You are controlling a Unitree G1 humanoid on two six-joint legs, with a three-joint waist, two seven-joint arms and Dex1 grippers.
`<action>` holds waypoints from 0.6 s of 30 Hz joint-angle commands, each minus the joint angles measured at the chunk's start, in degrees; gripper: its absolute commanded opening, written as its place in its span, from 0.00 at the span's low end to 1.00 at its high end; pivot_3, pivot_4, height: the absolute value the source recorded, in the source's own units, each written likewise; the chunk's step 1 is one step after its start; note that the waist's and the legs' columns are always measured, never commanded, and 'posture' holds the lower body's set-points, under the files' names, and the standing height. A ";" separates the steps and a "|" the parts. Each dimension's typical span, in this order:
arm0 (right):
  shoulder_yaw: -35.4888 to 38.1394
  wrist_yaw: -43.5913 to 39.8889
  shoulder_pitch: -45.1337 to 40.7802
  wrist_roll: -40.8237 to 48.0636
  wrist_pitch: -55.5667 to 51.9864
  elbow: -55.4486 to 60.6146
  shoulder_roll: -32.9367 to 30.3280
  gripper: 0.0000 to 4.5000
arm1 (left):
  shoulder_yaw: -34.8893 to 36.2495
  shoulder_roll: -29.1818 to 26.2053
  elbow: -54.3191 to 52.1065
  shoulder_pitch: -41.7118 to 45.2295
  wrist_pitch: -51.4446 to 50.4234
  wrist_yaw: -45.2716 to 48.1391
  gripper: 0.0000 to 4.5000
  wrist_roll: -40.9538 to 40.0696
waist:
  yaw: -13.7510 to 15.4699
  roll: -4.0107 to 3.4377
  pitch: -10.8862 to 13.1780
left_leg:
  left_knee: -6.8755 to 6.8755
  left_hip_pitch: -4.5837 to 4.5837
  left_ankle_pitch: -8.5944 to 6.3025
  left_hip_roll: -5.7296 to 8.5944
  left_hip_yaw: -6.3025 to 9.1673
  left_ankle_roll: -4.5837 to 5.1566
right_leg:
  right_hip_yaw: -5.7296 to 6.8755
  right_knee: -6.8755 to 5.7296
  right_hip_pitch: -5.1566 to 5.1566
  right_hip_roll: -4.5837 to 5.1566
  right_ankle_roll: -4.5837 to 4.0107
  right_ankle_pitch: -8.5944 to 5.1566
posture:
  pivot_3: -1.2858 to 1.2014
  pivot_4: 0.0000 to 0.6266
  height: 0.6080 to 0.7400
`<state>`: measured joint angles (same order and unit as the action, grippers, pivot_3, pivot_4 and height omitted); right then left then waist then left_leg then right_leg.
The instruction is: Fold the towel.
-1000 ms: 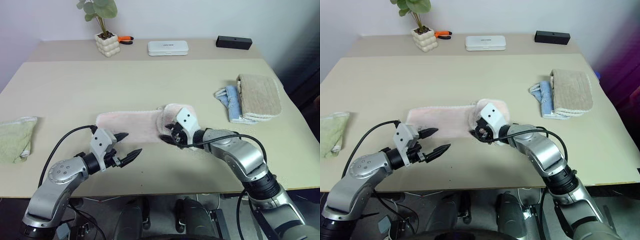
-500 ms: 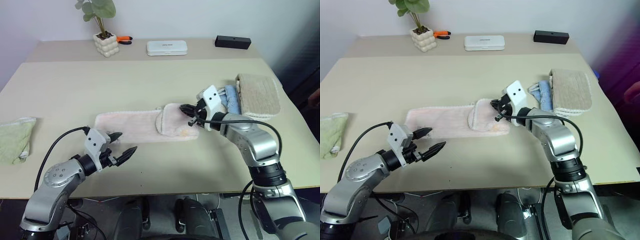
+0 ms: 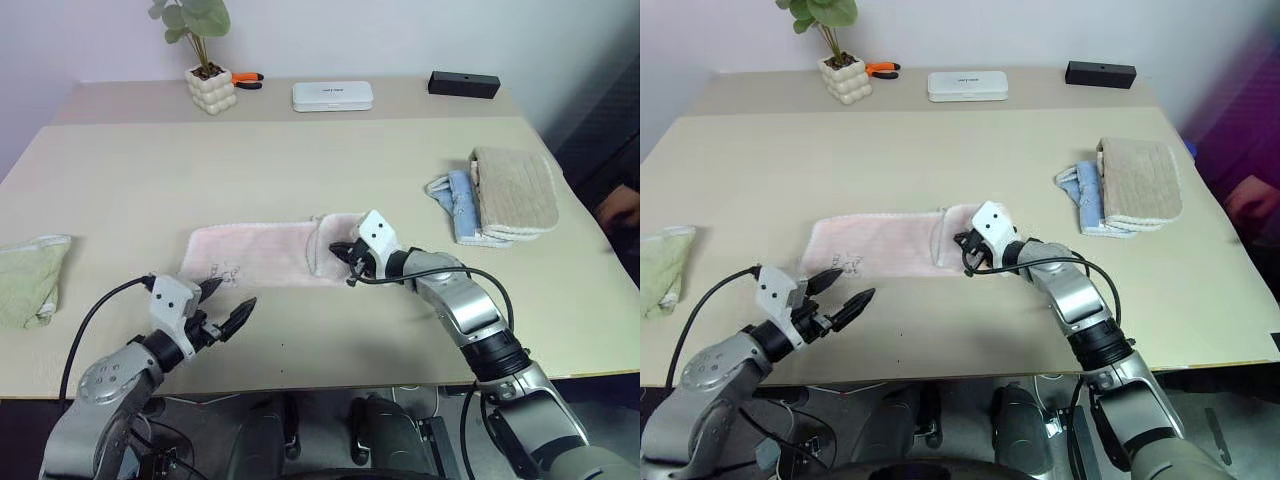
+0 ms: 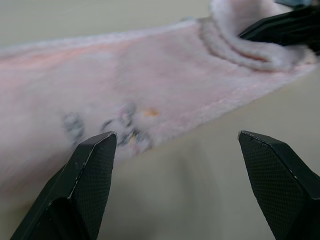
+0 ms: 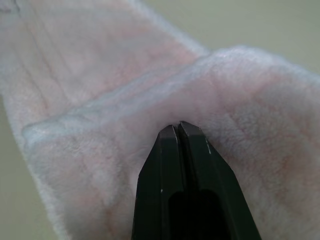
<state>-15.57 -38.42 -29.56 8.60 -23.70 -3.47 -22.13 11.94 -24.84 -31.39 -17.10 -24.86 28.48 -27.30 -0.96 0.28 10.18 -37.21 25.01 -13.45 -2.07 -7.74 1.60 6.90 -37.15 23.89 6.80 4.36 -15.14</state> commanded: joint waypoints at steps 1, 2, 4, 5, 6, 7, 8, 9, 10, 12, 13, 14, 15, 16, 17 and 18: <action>1.87 -5.06 -3.34 0.97 4.60 6.93 -2.65 0.32 | 4.80 5.49 -3.93 -1.87 -2.77 -6.48 0.94 -7.50 | 0.05 0.01 0.00 | -0.01 0.00 -0.05 0.00 0.00 0.09 | 0.00 0.01 -0.01 0.00 0.00 0.00 | 0.52 0.24 1.00; 1.83 -6.58 -3.81 1.47 5.30 8.38 -3.20 0.43 | 6.18 7.38 -4.31 -2.28 -3.80 -8.33 1.00 -10.27 | 0.09 0.01 0.00 | -0.02 0.00 -0.05 0.00 0.01 0.09 | 0.00 0.00 -0.01 0.00 0.00 0.00 | 0.52 0.24 1.00; 1.17 -9.14 -4.80 1.93 6.23 11.02 -3.93 0.64 | 8.54 10.77 -4.92 -2.72 -6.82 -12.90 1.00 -15.81 | 0.04 0.03 0.00 | -0.03 0.00 -0.06 -0.02 0.02 0.11 | -0.01 0.00 -0.01 0.00 0.00 0.00 | 0.52 0.24 1.00; 0.54 -9.78 -5.13 1.56 7.08 12.09 -3.95 0.77 | 9.36 12.29 -4.89 -2.64 -8.31 -15.40 1.00 -18.73 | -0.02 0.02 0.00 | -0.04 0.00 -0.06 -0.07 0.04 0.11 | -0.01 0.00 -0.03 0.01 0.00 0.00 | 0.52 0.24 1.00; 0.02 -10.18 -5.25 1.17 7.50 12.86 -3.88 0.90 | 10.05 13.28 -4.73 -2.36 -9.91 -17.76 1.00 -21.45 | -0.03 0.04 -0.01 | -0.04 0.00 -0.06 -0.10 0.04 0.10 | 0.00 0.00 -0.02 -0.01 0.00 0.00 | 0.52 0.24 1.00; -0.66 -10.75 -5.24 0.61 8.17 13.41 -3.89 0.99 | 10.68 14.00 -4.23 -1.70 -11.52 -20.33 1.00 -23.61 | -0.02 0.08 -0.03 | -0.06 -0.01 -0.06 -0.10 0.05 0.10 | 0.01 -0.01 -0.04 -0.01 0.00 0.00 | 0.52 0.24 1.00; -1.41 -11.42 -5.07 -0.03 9.29 13.82 -3.97 0.99 | 11.23 14.57 -3.46 -0.87 -13.01 -23.01 1.00 -25.50 | 0.00 0.10 -0.04 | -0.07 -0.01 -0.06 -0.10 0.05 0.11 | 0.01 0.00 -0.06 -0.01 0.00 0.00 | 0.52 0.24 1.00; -2.11 -11.76 -4.80 -0.78 10.41 14.07 -3.94 0.99 | 11.70 15.04 -2.54 0.03 -14.44 -25.52 1.00 -27.23 | 0.05 0.10 -0.04 | -0.11 -0.01 -0.07 -0.08 0.05 0.12 | 0.01 0.00 -0.08 -0.03 0.01 0.00 | 0.52 0.24 1.00; -2.77 -11.56 -4.39 -1.36 11.24 14.02 -3.46 0.99 | 11.92 15.64 -1.53 1.16 -15.42 -27.53 1.00 -29.16 | 0.11 0.10 -0.04 | -0.12 -0.01 -0.07 -0.07 0.05 0.13 | 0.01 -0.01 -0.09 -0.03 0.01 0.00 | 0.52 0.24 1.00; -4.27 -11.06 -3.44 -2.95 12.90 13.57 -2.66 0.99 | 12.68 17.27 0.47 3.41 -16.75 -32.05 1.00 -34.51 | 0.32 0.11 -0.05 | -0.14 -0.04 -0.07 -0.05 0.07 0.12 | 0.03 -0.01 -0.15 -0.03 0.02 0.01 | 0.52 0.24 1.00; -4.82 -11.02 -3.14 -3.59 13.58 13.35 -2.47 0.99 | 13.00 17.68 1.08 4.16 -17.14 -33.69 1.00 -36.35 | 0.35 0.12 -0.05 | -0.16 -0.07 -0.07 -0.05 0.10 0.13 | 0.05 -0.01 -0.20 -0.03 0.02 0.01 | 0.52 0.24 1.00; -5.54 -11.11 -2.75 -4.38 14.50 13.19 -2.44 0.99 | 13.22 18.09 1.61 5.09 -17.23 -35.21 1.00 -37.93 | 0.37 0.12 -0.06 | -0.16 -0.16 -0.07 -0.03 0.11 0.13 | 0.05 0.00 -0.29 -0.02 0.02 0.01 | 0.52 0.24 1.00; -5.96 -11.20 -2.49 -4.92 15.11 13.08 -2.37 0.99 | 13.33 18.16 1.91 5.69 -17.26 -36.24 1.00 -39.00 | 0.35 0.12 -0.05 | -0.15 -0.24 -0.07 -0.01 0.11 0.13 | 0.06 0.01 -0.38 -0.01 0.02 0.01 | 0.52 0.24 1.00; -6.49 -10.94 -2.05 -5.36 15.32 13.10 -1.95 0.99 | 14.26 19.44 3.25 7.53 -16.15 -39.22 1.00 -41.36 | 0.33 0.12 -0.05 | -0.15 -0.30 -0.07 0.01 0.11 0.13 | 0.06 0.01 -0.43 0.00 0.02 0.01 | 0.52 0.24 1.00; -7.14 -10.55 -1.44 -5.89 15.63 13.19 -1.52 0.99 | 15.38 21.00 4.65 9.52 -14.42 -42.18 1.00 -44.16 | 0.43 0.12 -0.06 | -0.15 -0.33 -0.07 0.01 0.11 0.13 | 0.06 0.01 -0.45 0.00 0.02 0.01 | 0.52 0.24 1.00; -7.45 -10.31 -0.95 -6.21 15.68 13.35 -1.16 0.99 | 16.29 21.94 5.67 10.84 -13.14 -44.18 1.00 -46.01 | 0.42 0.16 -0.08 | -0.14 -0.41 -0.07 0.02 0.12 0.13 | 0.06 0.01 -0.54 0.00 0.02 0.01 | 0.52 0.24 1.00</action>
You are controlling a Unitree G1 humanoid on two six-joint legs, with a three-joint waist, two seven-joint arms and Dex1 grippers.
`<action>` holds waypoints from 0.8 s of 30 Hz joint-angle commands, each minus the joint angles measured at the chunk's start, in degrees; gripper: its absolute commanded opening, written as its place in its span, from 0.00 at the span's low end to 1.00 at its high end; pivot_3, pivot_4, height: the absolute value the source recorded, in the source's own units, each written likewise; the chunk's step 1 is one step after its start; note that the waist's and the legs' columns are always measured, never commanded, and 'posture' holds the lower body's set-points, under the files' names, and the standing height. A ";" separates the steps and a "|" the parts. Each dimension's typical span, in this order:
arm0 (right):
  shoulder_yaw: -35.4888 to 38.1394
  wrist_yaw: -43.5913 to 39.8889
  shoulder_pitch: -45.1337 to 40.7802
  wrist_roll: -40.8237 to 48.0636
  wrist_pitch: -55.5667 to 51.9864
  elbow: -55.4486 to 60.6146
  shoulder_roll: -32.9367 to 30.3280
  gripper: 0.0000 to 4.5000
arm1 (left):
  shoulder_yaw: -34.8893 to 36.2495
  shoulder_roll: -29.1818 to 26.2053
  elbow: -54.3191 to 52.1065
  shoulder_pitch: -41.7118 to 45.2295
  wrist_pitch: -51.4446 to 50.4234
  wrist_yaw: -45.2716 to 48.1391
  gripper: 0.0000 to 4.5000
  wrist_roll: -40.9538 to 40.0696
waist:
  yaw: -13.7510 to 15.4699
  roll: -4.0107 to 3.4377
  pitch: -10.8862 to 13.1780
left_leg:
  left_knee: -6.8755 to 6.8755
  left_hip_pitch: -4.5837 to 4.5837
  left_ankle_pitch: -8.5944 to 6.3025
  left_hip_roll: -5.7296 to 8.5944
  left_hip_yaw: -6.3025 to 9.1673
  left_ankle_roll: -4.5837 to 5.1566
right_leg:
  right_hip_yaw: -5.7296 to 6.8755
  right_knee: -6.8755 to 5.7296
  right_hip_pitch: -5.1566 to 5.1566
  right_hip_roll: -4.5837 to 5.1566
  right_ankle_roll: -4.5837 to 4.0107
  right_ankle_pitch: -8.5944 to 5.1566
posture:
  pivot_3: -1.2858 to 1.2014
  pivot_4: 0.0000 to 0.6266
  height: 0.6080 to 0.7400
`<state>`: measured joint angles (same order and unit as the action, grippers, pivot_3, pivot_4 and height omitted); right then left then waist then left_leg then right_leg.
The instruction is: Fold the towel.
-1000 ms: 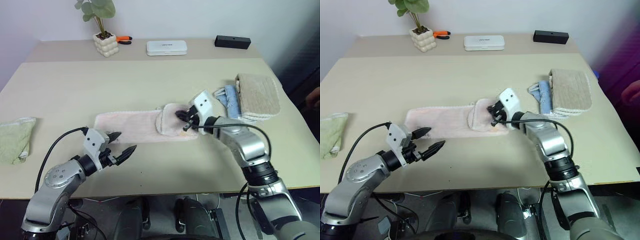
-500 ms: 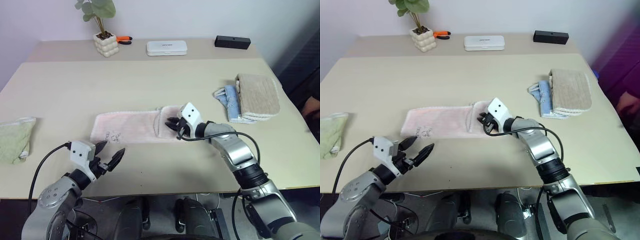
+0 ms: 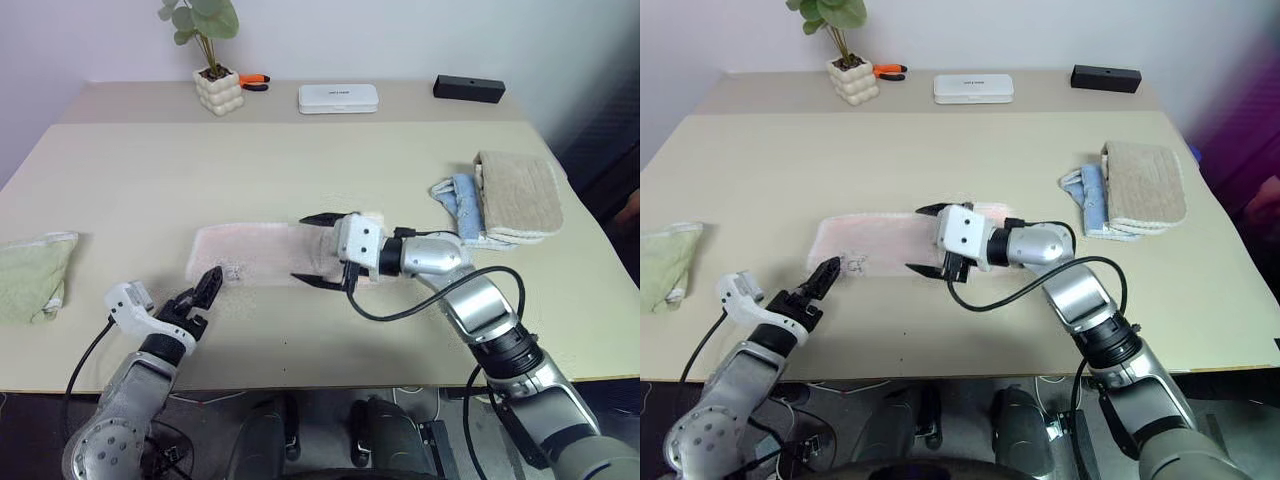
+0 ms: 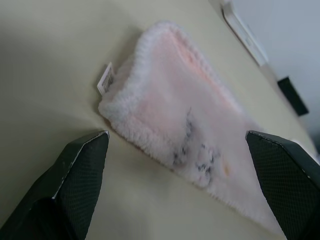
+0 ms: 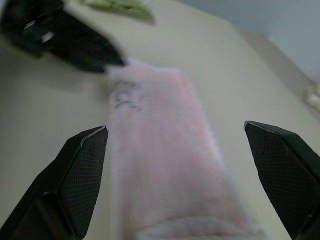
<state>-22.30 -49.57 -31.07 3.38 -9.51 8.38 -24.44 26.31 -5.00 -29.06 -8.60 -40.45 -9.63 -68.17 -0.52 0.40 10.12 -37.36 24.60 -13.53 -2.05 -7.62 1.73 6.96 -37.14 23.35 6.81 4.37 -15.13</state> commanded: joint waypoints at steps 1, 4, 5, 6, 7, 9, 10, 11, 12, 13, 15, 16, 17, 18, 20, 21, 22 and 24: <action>-0.81 1.08 0.95 -1.14 1.29 1.65 1.51 0.99 | 2.60 2.72 4.22 3.51 3.45 -7.58 1.00 -6.43 | -0.07 0.09 -0.05 | 0.00 -0.04 0.00 0.00 0.02 0.00 | 0.00 0.00 -0.04 -0.01 0.00 0.00 | 0.52 0.24 1.00; -0.30 1.93 1.40 -1.45 0.47 2.02 2.14 1.00 | 2.80 2.74 5.60 5.63 4.73 -9.83 0.82 -8.66 | -0.17 0.10 -0.06 | 0.02 -0.11 0.00 -0.01 0.03 -0.01 | -0.01 0.00 -0.11 -0.01 0.00 0.00 | 0.52 0.24 1.00; -0.17 2.15 1.46 -1.60 0.41 2.16 2.15 1.00 | 2.36 2.23 5.67 5.94 4.72 -9.96 0.72 -8.93 | -0.20 0.10 -0.06 | 0.02 -0.11 0.00 -0.01 0.03 -0.01 | 0.00 0.00 -0.11 -0.01 0.00 0.00 | 0.52 0.24 1.00; -0.11 2.28 1.45 -1.71 0.41 2.19 2.16 1.00 | 2.03 1.79 5.72 6.11 4.68 -10.01 0.61 -9.09 | -0.18 0.11 -0.05 | 0.02 -0.11 0.00 0.00 0.01 -0.01 | 0.00 0.01 -0.11 -0.02 0.00 0.00 | 0.52 0.24 1.00; -0.02 2.38 1.49 -1.76 0.37 2.29 2.11 1.00 | 1.58 1.24 5.70 6.34 4.43 -10.09 0.50 -9.11 | -0.17 0.12 -0.04 | 0.02 -0.11 0.00 0.00 0.01 -0.01 | 0.00 0.01 -0.10 -0.02 0.00 0.00 | 0.52 0.24 1.00; 0.13 2.38 1.95 -1.78 0.28 2.77 1.74 1.00 | 1.23 0.32 5.80 7.15 4.41 -10.28 0.27 -9.85 | -0.18 0.15 -0.03 | 0.02 -0.10 0.00 0.00 0.01 -0.02 | 0.01 0.01 -0.09 -0.03 0.00 0.00 | 0.52 0.24 1.00; 0.17 2.41 2.18 -1.82 0.27 3.00 1.61 1.00 | 1.24 -0.17 5.80 7.44 4.52 -10.37 0.14 -10.21 | -0.18 0.15 -0.03 | 0.03 -0.10 0.00 0.00 0.01 -0.02 | 0.01 0.02 -0.09 -0.03 0.00 0.00 | 0.52 0.24 1.00; 0.21 2.50 2.38 -1.87 0.17 3.22 1.54 1.00 | 1.44 -0.66 5.68 7.67 4.82 -10.26 0.03 -10.47 | -0.17 0.16 -0.03 | 0.03 -0.10 0.00 0.00 0.01 -0.02 | 0.01 0.03 -0.09 -0.03 0.00 0.00 | 0.52 0.24 1.00; 0.28 2.68 2.55 -1.97 0.03 3.45 1.51 1.00 | 1.88 -1.30 5.24 7.88 5.43 -9.63 0.01 -10.51 | -0.17 0.16 -0.03 | 0.03 -0.10 0.00 0.00 0.01 -0.03 | 0.01 0.04 -0.09 -0.03 -0.01 0.00 | 0.52 0.24 1.00; 0.35 2.83 2.69 -2.04 -0.11 3.66 1.48 1.00 | 2.40 -1.93 4.60 7.99 6.32 -8.60 0.01 -10.20 | -0.17 0.16 -0.03 | 0.04 -0.10 0.00 0.01 0.01 -0.03 | 0.01 0.04 -0.09 -0.02 -0.01 0.00 | 0.52 0.24 1.00; 0.60 2.98 2.95 -2.03 -0.48 4.10 1.27 1.00 | 3.54 -4.43 3.11 7.67 7.89 -5.89 0.01 -8.69 | -0.26 0.17 -0.02 | 0.05 -0.10 0.00 0.01 0.01 -0.04 | 0.01 0.06 -0.08 -0.02 -0.01 -0.01 | 0.52 0.24 1.00; 0.83 3.02 3.16 -1.94 -0.75 4.34 1.03 1.00 | 4.58 -6.86 2.48 7.13 8.34 -4.22 0.01 -7.68 | -0.31 0.18 -0.02 | 0.07 -0.10 0.00 0.01 0.00 -0.05 | 0.01 0.06 -0.07 -0.02 -0.01 -0.01 | 0.52 0.24 1.00; 1.06 3.05 3.40 -1.87 -1.06 4.56 0.79 1.00 | 5.68 -9.28 2.07 6.60 8.72 -2.57 0.01 -6.87 | -0.37 0.19 -0.01 | 0.10 -0.10 0.01 0.00 0.00 -0.07 | 0.01 0.05 -0.04 -0.03 -0.02 -0.01 | 0.52 0.24 1.00; 1.28 3.00 3.63 -1.85 -1.15 4.63 0.49 1.00 | 6.70 -11.45 1.86 6.12 8.98 -1.09 0.01 -6.46 | -0.45 0.19 -0.01 | 0.14 -0.10 0.02 0.00 0.00 -0.10 | 0.00 0.05 -0.02 -0.03 -0.03 -0.01 | 0.52 0.24 1.00; 1.69 2.94 3.99 -1.89 -1.27 4.58 0.01 1.00 | 8.01 -15.55 1.45 5.08 9.19 2.34 0.01 -5.60 | -0.45 0.18 -0.01 | 0.18 -0.10 0.07 -0.01 -0.01 -0.20 | 0.00 0.06 0.01 -0.03 -0.03 -0.01 | 0.52 0.24 1.00; 2.00 3.10 4.17 -1.91 -1.58 4.41 -0.13 1.00 | 8.28 -17.82 1.02 4.56 8.99 4.55 0.01 -4.82 | -0.42 0.19 -0.01 | 0.20 -0.10 0.07 0.00 -0.01 -0.22 | 0.00 0.06 0.02 -0.02 -0.03 -0.01 | 0.52 0.24 1.00; 2.27 3.33 4.28 -2.05 -1.89 4.16 -0.23 1.00 | 8.19 -19.93 0.58 4.19 8.75 6.70 0.01 -3.97 | -0.36 0.19 -0.01 | 0.20 -0.09 0.07 0.00 -0.02 -0.23 | 0.00 0.09 0.02 -0.02 -0.04 -0.02 | 0.52 0.24 1.00; 2.70 3.86 4.34 -2.55 -2.09 3.03 -0.49 1.00 | 6.38 -24.47 -0.53 4.40 7.96 11.15 0.01 -1.48 | -0.09 0.20 -0.01 | 0.22 -0.09 0.05 0.00 -0.03 -0.24 | 0.00 0.14 0.03 -0.01 -0.05 -0.02 | 0.52 0.24 1.00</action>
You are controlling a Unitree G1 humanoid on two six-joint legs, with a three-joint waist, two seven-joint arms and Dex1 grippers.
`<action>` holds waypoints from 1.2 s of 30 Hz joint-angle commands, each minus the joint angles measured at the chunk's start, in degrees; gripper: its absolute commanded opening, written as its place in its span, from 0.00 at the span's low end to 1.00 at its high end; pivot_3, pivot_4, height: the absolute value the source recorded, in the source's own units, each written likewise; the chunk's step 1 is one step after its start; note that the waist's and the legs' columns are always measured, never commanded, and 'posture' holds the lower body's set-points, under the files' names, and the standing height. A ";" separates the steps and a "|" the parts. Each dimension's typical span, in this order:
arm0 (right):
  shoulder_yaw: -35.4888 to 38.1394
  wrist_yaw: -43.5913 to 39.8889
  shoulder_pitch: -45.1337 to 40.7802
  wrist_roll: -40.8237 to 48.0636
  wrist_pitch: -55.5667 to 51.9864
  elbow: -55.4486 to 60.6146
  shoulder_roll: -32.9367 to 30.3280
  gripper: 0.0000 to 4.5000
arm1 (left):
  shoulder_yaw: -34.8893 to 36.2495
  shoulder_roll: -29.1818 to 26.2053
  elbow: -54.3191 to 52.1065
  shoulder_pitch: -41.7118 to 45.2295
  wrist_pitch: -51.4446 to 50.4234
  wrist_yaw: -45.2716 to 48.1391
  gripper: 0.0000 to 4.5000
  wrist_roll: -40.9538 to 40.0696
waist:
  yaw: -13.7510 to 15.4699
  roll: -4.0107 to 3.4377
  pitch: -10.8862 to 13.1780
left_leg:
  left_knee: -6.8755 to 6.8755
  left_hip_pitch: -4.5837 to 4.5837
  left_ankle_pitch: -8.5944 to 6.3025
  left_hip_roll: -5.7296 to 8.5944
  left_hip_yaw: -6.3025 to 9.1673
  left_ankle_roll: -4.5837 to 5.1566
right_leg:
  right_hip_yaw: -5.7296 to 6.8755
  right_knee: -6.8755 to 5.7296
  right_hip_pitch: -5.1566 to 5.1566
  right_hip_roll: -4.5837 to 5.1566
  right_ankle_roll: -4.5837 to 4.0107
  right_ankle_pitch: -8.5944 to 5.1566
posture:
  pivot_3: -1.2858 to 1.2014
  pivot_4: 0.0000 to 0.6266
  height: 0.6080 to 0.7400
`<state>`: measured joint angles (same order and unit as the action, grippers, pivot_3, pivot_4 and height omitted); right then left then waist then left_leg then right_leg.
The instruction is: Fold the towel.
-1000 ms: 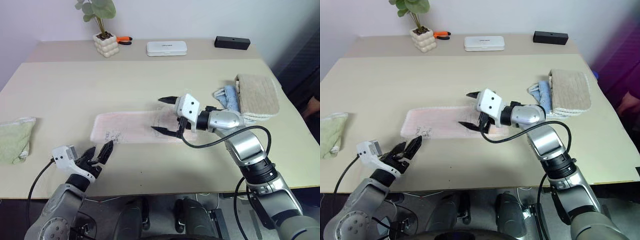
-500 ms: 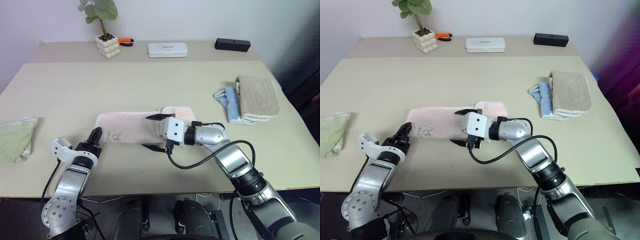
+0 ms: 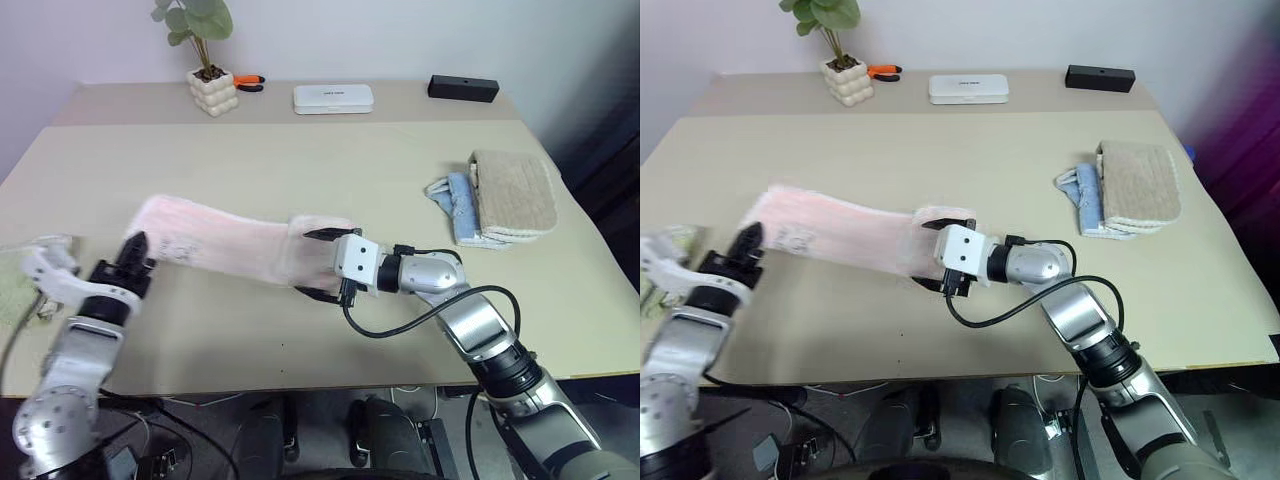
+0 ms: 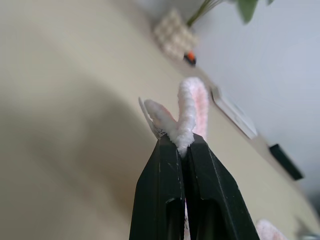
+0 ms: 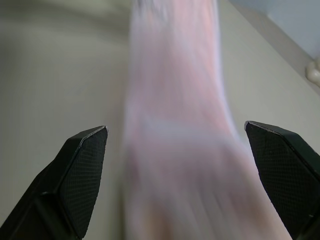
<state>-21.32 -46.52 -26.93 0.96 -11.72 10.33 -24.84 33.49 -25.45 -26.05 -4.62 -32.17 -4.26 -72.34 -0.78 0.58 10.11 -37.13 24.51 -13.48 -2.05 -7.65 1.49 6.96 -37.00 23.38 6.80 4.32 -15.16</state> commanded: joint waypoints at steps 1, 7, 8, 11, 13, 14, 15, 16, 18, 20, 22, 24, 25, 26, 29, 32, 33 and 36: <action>1.90 1.02 0.22 -0.19 0.16 0.56 -0.11 1.00 | -2.15 -5.64 -3.99 0.94 -0.62 7.61 0.01 3.82 | 0.22 0.02 0.00 | 0.00 0.02 -0.06 0.00 0.00 -0.10 | 0.01 0.02 0.02 0.00 -0.01 -0.01 | 0.52 0.24 1.00; 3.78 3.11 0.37 0.27 -1.05 -2.00 0.42 1.00 | -16.26 -14.77 -6.41 8.28 -4.22 21.46 0.01 11.08 | 0.09 0.01 0.00 | 0.03 0.07 -0.02 0.06 -0.03 -0.31 | -0.03 0.09 0.03 0.03 -0.10 -0.06 | 0.52 0.24 1.00; 4.00 3.27 0.37 0.21 -1.10 -2.27 0.39 1.00 | -18.46 -15.84 -5.98 9.64 -4.55 23.79 0.01 12.54 | 0.07 0.02 0.00 | 0.04 0.07 -0.03 0.07 -0.07 -0.35 | -0.06 0.07 0.05 0.03 -0.01 -0.01 | 0.52 0.24 1.00; 4.83 5.17 0.49 -2.10 -0.53 -4.65 -0.85 1.00 | -28.24 -15.70 -3.69 15.76 -5.96 31.39 0.01 16.31 | -0.04 -0.01 0.02 | 0.08 0.07 -0.01 0.05 -0.08 -0.40 | -0.07 0.04 0.10 -0.01 0.02 0.01 | 0.52 0.24 1.00; 5.09 5.99 0.67 -3.41 0.15 -5.69 -1.53 1.00 | -31.88 -15.11 -2.22 17.93 -5.86 34.30 0.01 19.01 | 0.02 -0.01 0.02 | 0.07 0.07 0.07 0.05 -0.08 -0.31 | -0.06 0.02 0.10 -0.04 0.03 0.00 | 0.52 0.24 1.00; 5.79 6.25 0.88 -3.43 0.09 -5.93 -1.87 1.00 | -34.17 -14.18 -0.13 19.72 -5.63 34.90 0.01 21.43 | 0.00 -0.02 0.02 | 0.08 0.07 0.07 0.06 -0.09 -0.30 | -0.06 0.03 0.09 -0.04 0.03 0.00 | 0.52 0.24 1.00; 6.28 6.46 1.06 -3.40 -0.01 -6.01 -2.08 1.00 | -35.70 -13.43 1.39 20.96 -5.47 35.44 0.01 23.21 | -0.02 0.00 0.03 | 0.07 0.07 0.08 0.06 -0.10 -0.29 | -0.08 0.03 0.09 -0.03 0.04 0.00 | 0.52 0.24 1.00; 6.87 6.63 1.27 -3.38 -0.09 -6.05 -2.45 1.00 | -37.31 -11.99 2.82 22.22 -5.14 36.12 0.01 24.53 | -0.02 0.00 0.04 | 0.07 0.07 0.09 0.05 -0.10 -0.28 | -0.07 0.03 0.10 -0.05 0.05 0.00 | 0.52 0.24 1.00; 7.67 6.93 1.63 -3.36 -0.32 -5.86 -2.92 1.00 | -38.76 -9.23 4.55 23.54 -5.30 37.24 0.01 25.31 | 0.04 0.00 0.04 | 0.07 0.07 0.10 0.04 -0.09 -0.28 | -0.07 0.01 0.10 -0.07 0.06 0.00 | 0.52 0.24 1.00; 8.00 7.27 1.86 -3.74 -0.43 -5.64 -3.27 1.00 | -39.40 -7.44 5.58 23.68 -5.64 38.04 0.01 26.49 | -0.07 0.01 0.05 | 0.05 0.07 0.10 0.03 -0.10 -0.27 | -0.07 0.02 0.09 -0.06 0.07 0.00 | 0.52 0.24 1.00; 8.25 7.49 2.12 -3.90 -0.62 -5.30 -3.53 1.00 | -39.90 -6.55 5.80 23.24 -5.94 38.42 0.01 27.73 | -0.07 0.02 0.05 | 0.05 0.07 0.10 0.03 -0.10 -0.27 | -0.08 0.01 0.09 -0.04 0.10 -0.02 | 0.52 0.24 1.00; 8.48 7.56 2.43 -3.92 -0.82 -4.93 -3.64 1.00 | -39.53 -5.64 5.68 22.78 -6.37 38.55 0.01 27.90 | -0.05 0.02 0.05 | 0.05 0.06 0.10 0.02 -0.09 -0.27 | -0.07 -0.01 0.09 -0.05 0.11 -0.02 | 0.52 0.24 1.00; 8.55 7.54 2.56 -3.93 -0.86 -4.78 -3.66 1.00 | -39.21 -5.24 5.56 22.62 -6.50 38.63 0.01 27.86 | -0.01 0.02 0.05 | 0.05 0.07 0.10 0.02 -0.09 -0.27 | -0.07 -0.01 0.09 -0.05 0.11 -0.02 | 0.52 0.24 1.00; 8.57 7.54 2.56 -4.02 -0.79 -4.89 -3.68 1.00 | -38.54 -5.24 5.22 22.32 -6.90 38.85 0.07 27.41 | 0.01 0.02 0.05 | 0.04 0.07 0.10 0.02 -0.09 -0.27 | -0.08 -0.01 0.09 -0.04 0.11 -0.02 | 0.52 0.24 1.00; 8.66 7.52 2.46 -4.11 -0.68 -5.13 -3.73 1.00 | -36.99 -5.30 4.53 21.70 -7.72 39.01 0.29 27.04 | 0.01 0.02 0.05 | 0.03 0.07 0.10 0.02 -0.09 -0.26 | -0.08 -0.01 0.08 -0.02 0.11 -0.02 | 0.52 0.24 1.00; 9.68 7.15 1.80 -3.79 -0.61 -5.96 -4.58 1.00 | -31.41 -5.40 3.55 20.82 -9.76 37.72 0.61 22.51 | -0.04 0.02 0.06 | 0.03 0.07 0.10 0.01 -0.08 -0.26 | -0.08 -0.02 0.08 -0.02 0.11 -0.02 | 0.52 0.24 1.00; 10.12 6.92 1.69 -3.72 -0.59 -6.10 -5.15 1.00 | -29.57 -5.74 2.87 20.40 -10.52 37.53 0.61 20.86 | -0.01 0.02 0.06 | 0.03 0.07 0.10 0.02 -0.08 -0.26 | -0.08 -0.02 0.08 -0.01 0.11 -0.02 | 0.52 0.24 1.00; 12.14 5.20 2.03 -2.87 -0.12 -6.24 -8.17 1.00 | -23.03 -8.66 -0.23 17.81 -12.87 37.44 0.61 16.33 | -0.02 0.03 0.06 | 0.02 0.07 0.09 0.02 -0.07 -0.25 | -0.08 -0.01 0.07 0.00 0.11 -0.02 | 0.52 0.24 1.00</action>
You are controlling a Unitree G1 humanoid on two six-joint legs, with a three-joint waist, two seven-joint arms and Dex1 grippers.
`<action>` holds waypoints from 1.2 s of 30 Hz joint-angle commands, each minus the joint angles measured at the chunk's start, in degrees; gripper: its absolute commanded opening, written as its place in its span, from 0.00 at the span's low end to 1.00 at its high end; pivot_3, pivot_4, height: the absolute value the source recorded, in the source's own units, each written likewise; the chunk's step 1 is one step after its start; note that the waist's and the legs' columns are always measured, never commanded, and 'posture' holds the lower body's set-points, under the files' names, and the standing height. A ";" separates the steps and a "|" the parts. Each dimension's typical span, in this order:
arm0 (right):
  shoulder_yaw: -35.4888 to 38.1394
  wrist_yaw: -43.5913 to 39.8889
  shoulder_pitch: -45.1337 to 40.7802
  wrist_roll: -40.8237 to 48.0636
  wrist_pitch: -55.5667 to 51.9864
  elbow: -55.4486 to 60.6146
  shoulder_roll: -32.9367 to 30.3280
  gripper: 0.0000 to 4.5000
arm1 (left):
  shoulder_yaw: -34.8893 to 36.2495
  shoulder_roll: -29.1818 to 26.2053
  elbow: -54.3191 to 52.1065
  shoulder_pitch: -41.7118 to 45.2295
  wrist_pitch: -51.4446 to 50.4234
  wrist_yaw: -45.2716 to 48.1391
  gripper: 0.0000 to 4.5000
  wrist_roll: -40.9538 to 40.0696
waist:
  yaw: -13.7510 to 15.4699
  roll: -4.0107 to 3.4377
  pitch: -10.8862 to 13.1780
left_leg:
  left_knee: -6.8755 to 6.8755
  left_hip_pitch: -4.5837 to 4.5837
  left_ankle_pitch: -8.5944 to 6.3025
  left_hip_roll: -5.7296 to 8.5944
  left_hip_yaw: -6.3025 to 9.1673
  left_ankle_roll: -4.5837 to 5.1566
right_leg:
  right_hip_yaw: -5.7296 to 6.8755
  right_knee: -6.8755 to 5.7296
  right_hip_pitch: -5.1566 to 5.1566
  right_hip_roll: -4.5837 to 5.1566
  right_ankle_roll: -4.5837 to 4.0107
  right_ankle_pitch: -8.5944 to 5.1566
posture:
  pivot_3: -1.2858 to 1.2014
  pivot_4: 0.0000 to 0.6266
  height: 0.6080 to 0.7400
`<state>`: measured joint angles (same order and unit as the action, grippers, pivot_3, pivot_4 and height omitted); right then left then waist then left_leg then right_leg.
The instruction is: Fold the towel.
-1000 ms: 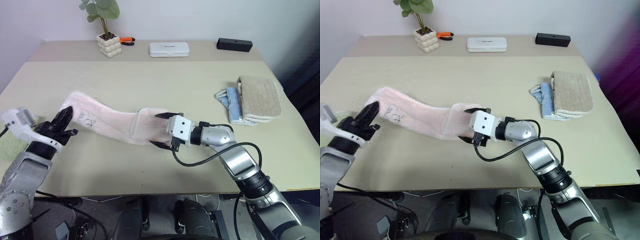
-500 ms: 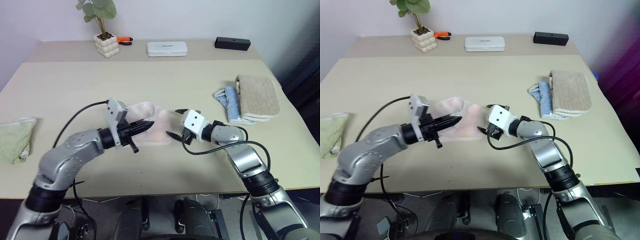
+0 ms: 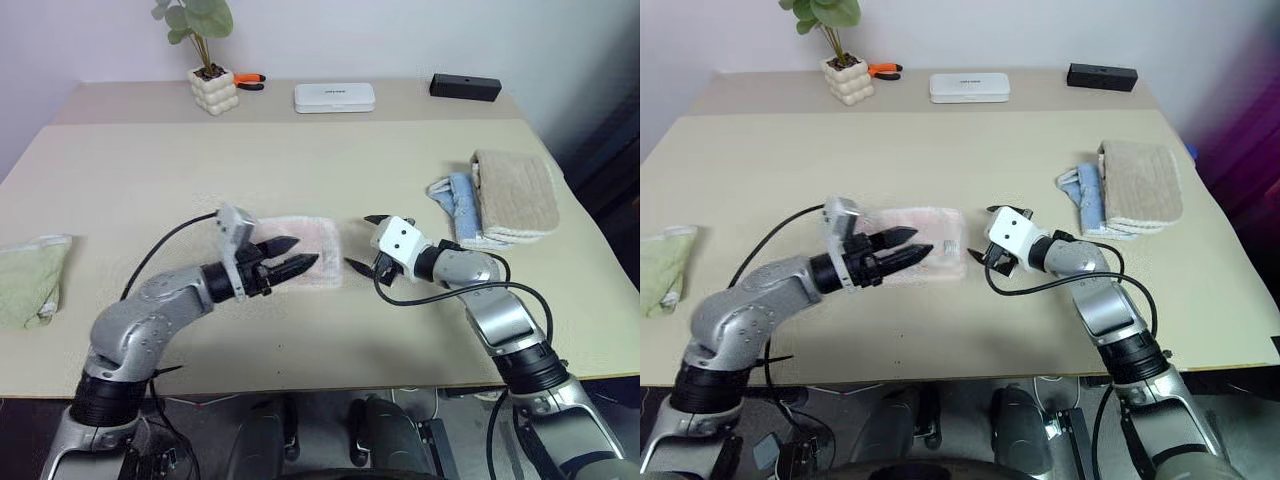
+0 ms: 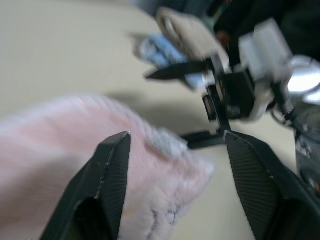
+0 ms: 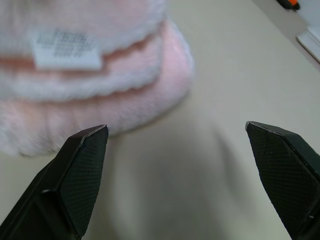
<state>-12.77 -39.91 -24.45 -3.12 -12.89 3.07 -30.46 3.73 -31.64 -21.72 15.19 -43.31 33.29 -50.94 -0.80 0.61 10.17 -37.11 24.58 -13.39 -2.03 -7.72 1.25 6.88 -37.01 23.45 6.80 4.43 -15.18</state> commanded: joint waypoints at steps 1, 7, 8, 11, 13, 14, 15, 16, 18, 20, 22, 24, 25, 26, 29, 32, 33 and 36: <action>4.16 -2.06 -0.24 1.70 1.02 1.13 -3.31 1.00 | 8.66 -3.14 -5.23 -2.76 -2.04 -0.36 0.61 -6.27 | 0.00 0.00 0.00 | 0.00 0.00 0.00 0.00 0.00 0.00 | 0.00 0.01 0.00 0.00 0.00 0.00 | 0.52 0.24 1.00; 8.16 -5.07 -1.77 9.12 -4.52 3.86 -2.94 0.71 | 15.51 -5.77 -4.43 -5.96 1.82 -4.05 0.33 -0.96 | -0.06 0.00 0.01 | -0.01 -0.02 -0.01 0.00 0.02 0.01 | 0.01 0.00 -0.03 -0.01 0.01 -0.01 | 0.52 0.24 1.00; 8.56 -5.20 -2.33 11.18 -6.23 5.07 -1.75 0.60 | 14.39 -6.45 -4.37 -6.41 2.60 -4.50 0.21 1.78 | -0.11 -0.01 0.02 | 0.00 -0.02 -0.01 0.00 0.02 0.01 | 0.01 0.01 -0.02 -0.01 0.01 -0.01 | 0.52 0.24 1.00; 8.61 -5.17 -3.95 15.90 -12.10 8.65 1.41 0.25 | 10.97 -6.72 -4.53 -6.82 4.44 -4.53 0.00 6.66 | 0.01 -0.02 0.02 | 0.02 -0.03 -0.01 0.00 0.02 0.00 | 0.01 -0.02 0.00 -0.03 0.00 0.00 | 0.52 0.24 1.00; 5.62 -4.73 -4.76 18.07 -15.81 11.57 5.09 0.03 | 6.87 -5.29 -3.47 -6.69 6.35 -3.96 0.00 10.35 | 0.05 -0.01 0.02 | 0.02 -0.02 -0.02 0.00 0.02 0.00 | 0.00 0.00 0.00 0.00 0.00 0.00 | 0.52 0.24 1.00; 3.88 -4.38 -5.05 17.97 -16.34 12.09 6.72 0.03 | 5.03 -4.55 -2.48 -6.43 7.26 -3.73 0.00 11.95 | 0.08 -0.02 0.01 | 0.02 -0.01 -0.03 0.00 0.02 0.01 | 0.01 0.00 0.00 0.00 0.00 0.00 | 0.52 0.24 1.00; 1.61 -3.81 -5.42 16.92 -16.48 11.78 8.39 0.03 | 2.97 -3.37 -0.89 -5.84 8.42 -3.78 0.00 13.91 | 0.11 -0.01 0.00 | 0.03 -0.01 -0.03 0.00 0.02 0.01 | 0.01 0.01 -0.01 0.00 0.00 0.00 | 0.52 0.24 1.00; -0.09 -3.29 -5.75 15.61 -16.37 10.85 9.45 0.03 | 1.72 -2.21 0.46 -5.24 9.04 -3.79 0.00 15.00 | 0.11 -0.02 0.00 | 0.03 -0.02 -0.04 0.00 0.02 0.01 | 0.01 0.01 -0.01 0.00 0.00 -0.01 | 0.52 0.24 1.00; -3.46 -2.05 -6.39 12.43 -15.69 7.95 10.91 0.03 | -0.34 -0.29 3.12 -4.12 10.43 -3.81 0.00 17.59 | 0.11 -0.01 0.00 | 0.03 0.02 -0.03 0.00 0.02 0.01 | 0.02 0.00 0.02 0.00 -0.01 0.00 | 0.52 0.24 1.00; -5.67 -1.08 -6.52 10.40 -14.57 4.82 11.96 0.03 | -1.99 0.87 5.97 -3.39 11.64 -4.12 0.00 20.41 | 0.15 -0.01 0.00 | 0.02 0.04 -0.04 0.05 0.01 0.03 | 0.02 0.00 0.03 0.02 -0.01 0.00 | 0.52 0.24 1.00; -7.78 0.57 -6.21 7.62 -13.67 0.23 12.55 0.03 | -3.03 2.26 8.90 -3.18 12.73 -4.38 0.00 22.50 | 0.09 -0.01 0.00 | 0.00 0.06 -0.03 0.05 0.01 0.03 | 0.02 0.01 0.04 0.02 -0.01 0.00 | 0.52 0.24 1.00; -9.91 2.68 -5.33 3.50 -11.73 -4.41 11.77 0.03 | -3.90 3.43 10.68 -3.57 13.98 -3.99 0.00 24.10 | -0.01 0.00 0.00 | 0.00 0.07 -0.04 0.06 0.00 0.04 | 0.02 0.00 0.05 0.03 0.00 0.00 | 0.52 0.24 1.00; -10.24 3.52 -5.11 2.18 -10.87 -5.60 11.51 0.03 | -4.06 3.82 11.07 -3.73 14.32 -3.71 0.00 24.64 | -0.02 -0.01 0.00 | 0.01 0.06 -0.04 0.06 0.01 0.04 | 0.02 -0.01 0.05 0.03 0.00 0.00 | 0.52 0.24 1.00; -9.49 3.56 -4.87 2.65 -11.02 -5.39 11.70 0.03 | -4.27 3.79 11.26 -4.17 14.74 -3.30 0.00 25.39 | -0.03 -0.01 0.00 | 0.01 0.07 -0.03 0.05 0.00 0.04 | 0.02 -0.02 0.07 0.02 0.00 0.00 | 0.52 0.24 1.00; -7.71 2.59 -4.51 4.41 -11.51 -3.43 11.82 0.03 | -3.64 4.12 10.92 -5.32 15.29 -2.71 0.00 25.84 | -0.03 0.00 -0.03 | 0.00 0.05 -0.03 0.02 0.00 0.02 | 0.02 -0.05 0.05 0.02 0.01 0.00 | 0.52 0.24 1.00; -6.27 1.14 -4.20 6.11 -11.92 -1.77 11.29 0.03 | -1.53 5.01 8.73 -6.30 15.42 -2.87 0.00 24.22 | 0.04 0.00 -0.03 | 0.00 0.04 -0.03 0.03 0.00 0.03 | 0.02 -0.05 0.04 0.03 0.00 0.00 | 0.52 0.24 1.00; -4.71 0.18 -4.10 8.02 -13.15 -0.32 11.08 0.08 | 0.34 5.23 7.18 -6.86 14.99 -3.40 0.00 22.91 | 0.06 0.00 -0.03 | 0.00 0.04 -0.03 0.03 0.01 0.03 | 0.02 -0.05 0.04 0.04 0.00 0.00 | 0.52 0.24 1.00; -0.88 -2.27 -3.80 12.38 -15.01 4.42 9.69 0.31 | 6.88 5.91 3.68 -8.44 12.45 -5.29 0.00 17.54 | 0.01 0.01 -0.02 | 0.00 0.05 -0.05 0.02 0.01 0.05 | 0.01 -0.03 0.05 0.09 0.01 0.00 | 0.52 0.24 1.00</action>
<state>-16.81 -40.91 -27.97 6.52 -27.44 2.99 -19.82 6.05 -25.62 -14.73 6.93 -30.06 28.99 -30.04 -0.79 0.61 10.15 -37.12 24.63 -13.44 -2.01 -7.71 1.31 6.88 -37.05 23.50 6.93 4.44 -15.18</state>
